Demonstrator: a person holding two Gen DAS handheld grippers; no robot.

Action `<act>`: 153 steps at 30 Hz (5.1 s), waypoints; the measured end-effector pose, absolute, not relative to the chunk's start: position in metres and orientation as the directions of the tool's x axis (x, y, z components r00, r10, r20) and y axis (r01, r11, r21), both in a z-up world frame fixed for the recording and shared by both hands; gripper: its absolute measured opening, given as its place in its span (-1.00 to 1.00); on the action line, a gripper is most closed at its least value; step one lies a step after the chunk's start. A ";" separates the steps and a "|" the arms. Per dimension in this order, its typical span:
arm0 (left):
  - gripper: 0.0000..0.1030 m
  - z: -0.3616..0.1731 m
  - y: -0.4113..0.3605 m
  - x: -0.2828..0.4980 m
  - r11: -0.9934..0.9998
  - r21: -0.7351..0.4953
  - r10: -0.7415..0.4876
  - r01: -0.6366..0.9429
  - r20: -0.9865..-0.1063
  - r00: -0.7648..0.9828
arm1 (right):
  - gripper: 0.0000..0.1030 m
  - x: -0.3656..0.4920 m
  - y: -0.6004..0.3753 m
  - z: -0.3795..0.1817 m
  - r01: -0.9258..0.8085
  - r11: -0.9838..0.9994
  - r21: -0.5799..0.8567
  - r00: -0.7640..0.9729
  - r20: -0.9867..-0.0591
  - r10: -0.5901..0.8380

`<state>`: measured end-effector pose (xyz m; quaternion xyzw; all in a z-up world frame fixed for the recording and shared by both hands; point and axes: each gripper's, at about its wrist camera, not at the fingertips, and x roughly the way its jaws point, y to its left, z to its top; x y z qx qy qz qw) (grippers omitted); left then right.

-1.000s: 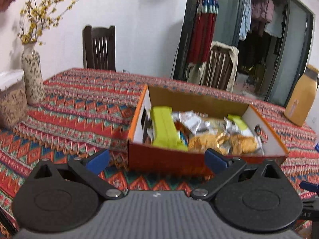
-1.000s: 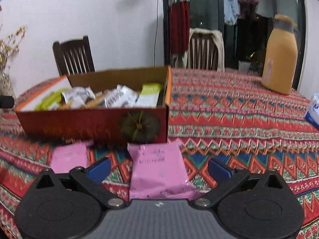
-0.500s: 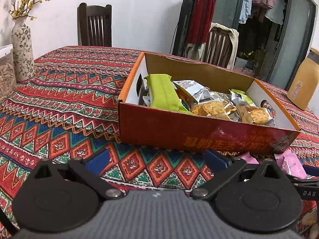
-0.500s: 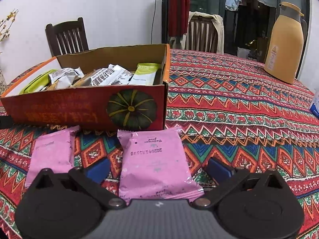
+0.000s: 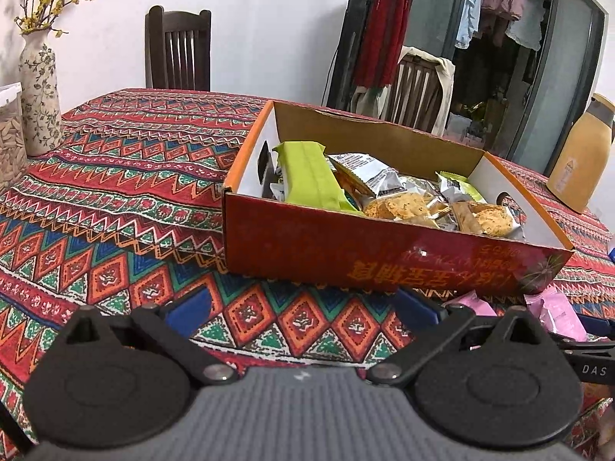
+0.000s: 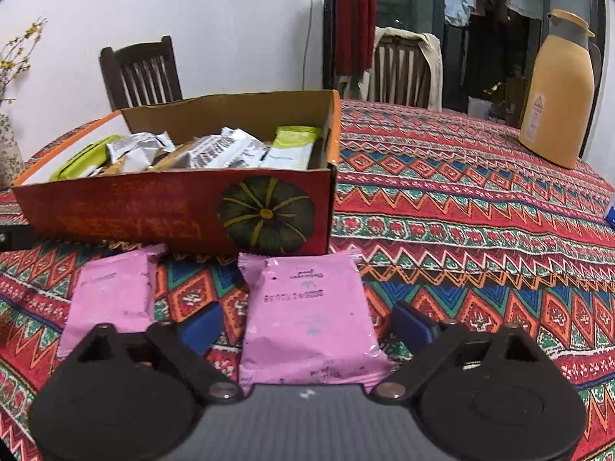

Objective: Organize snacks
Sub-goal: 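Lower the right gripper onto a pink packet and close it, then grasp another pink packet with the left gripper while the right gripper holds its packet, then carry both pink packets over the orange box and lower them inside, then open both grippers to release the pink packets into the box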

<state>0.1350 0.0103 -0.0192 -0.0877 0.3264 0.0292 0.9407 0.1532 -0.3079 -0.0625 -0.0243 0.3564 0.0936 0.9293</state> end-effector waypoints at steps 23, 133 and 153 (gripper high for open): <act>1.00 -0.015 -0.009 0.139 0.992 -0.070 0.036 -0.108 -0.654 0.755 | 0.18 0.120 -0.307 -0.051 -0.231 0.973 0.018 0.821 -0.533 0.205; 0.21 0.040 -0.014 0.225 0.990 -0.072 0.076 -0.125 -0.476 0.876 | 0.18 0.222 -0.230 0.015 -0.161 0.987 0.002 0.928 -0.339 0.152; 1.00 0.039 -0.006 0.211 0.985 -0.105 0.085 -0.140 -0.413 0.907 | 1.00 0.224 -0.246 -0.003 -0.121 0.988 0.095 0.919 -0.365 0.148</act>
